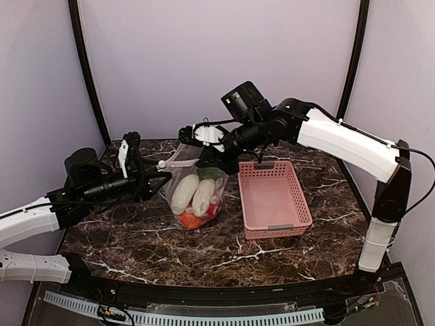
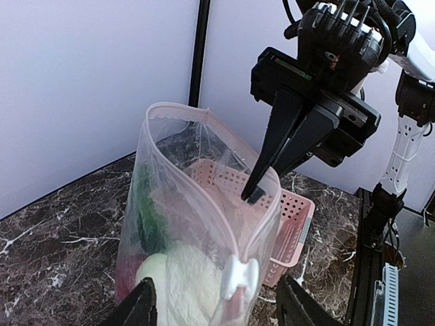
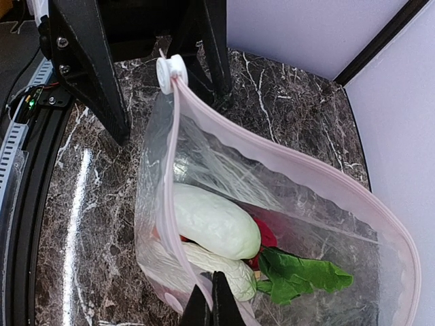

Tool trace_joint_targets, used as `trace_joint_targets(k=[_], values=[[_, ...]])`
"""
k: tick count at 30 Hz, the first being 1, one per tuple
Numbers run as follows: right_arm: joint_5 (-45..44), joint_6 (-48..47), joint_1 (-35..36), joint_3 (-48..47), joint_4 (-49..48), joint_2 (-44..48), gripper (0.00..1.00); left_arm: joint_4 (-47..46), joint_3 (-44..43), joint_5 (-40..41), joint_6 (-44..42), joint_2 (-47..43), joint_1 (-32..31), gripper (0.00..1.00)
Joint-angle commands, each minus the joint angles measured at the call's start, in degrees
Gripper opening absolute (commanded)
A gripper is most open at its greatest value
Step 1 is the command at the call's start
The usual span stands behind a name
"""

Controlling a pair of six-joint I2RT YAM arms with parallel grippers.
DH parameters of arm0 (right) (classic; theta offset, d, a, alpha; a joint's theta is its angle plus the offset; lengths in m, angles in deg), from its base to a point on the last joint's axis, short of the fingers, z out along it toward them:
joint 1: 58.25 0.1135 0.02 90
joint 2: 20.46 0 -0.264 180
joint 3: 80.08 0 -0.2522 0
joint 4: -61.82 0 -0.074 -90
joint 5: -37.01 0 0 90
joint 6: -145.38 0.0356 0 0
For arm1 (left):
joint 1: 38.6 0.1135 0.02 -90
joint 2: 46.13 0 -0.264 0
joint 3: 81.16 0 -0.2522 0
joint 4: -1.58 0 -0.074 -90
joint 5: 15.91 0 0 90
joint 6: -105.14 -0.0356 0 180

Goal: Place the food in the zip-top bag and seal the zipper
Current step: Pass from the right arm to the left

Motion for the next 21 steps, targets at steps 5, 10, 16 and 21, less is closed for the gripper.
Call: trace_joint_targets(k=[5,10,16,21], values=[[1.10,1.06,-0.42,0.27,-1.40,1.75,0.00,-5.56,0.68,-2.32,-2.42,1.89,-0.11,0.52],[1.09,1.27,-0.49,0.16,-1.37,1.93,0.00,-6.15,0.94,-2.60,-2.40,2.31,-0.14,0.47],[1.08,1.45,-0.58,0.13,-1.41,2.00,0.00,-6.30,1.35,-2.21,-2.72,2.58,-0.11,0.42],[1.09,1.54,-0.67,0.06,-1.42,1.91,0.00,-7.69,2.28,-1.81,-2.93,2.88,-0.06,0.37]])
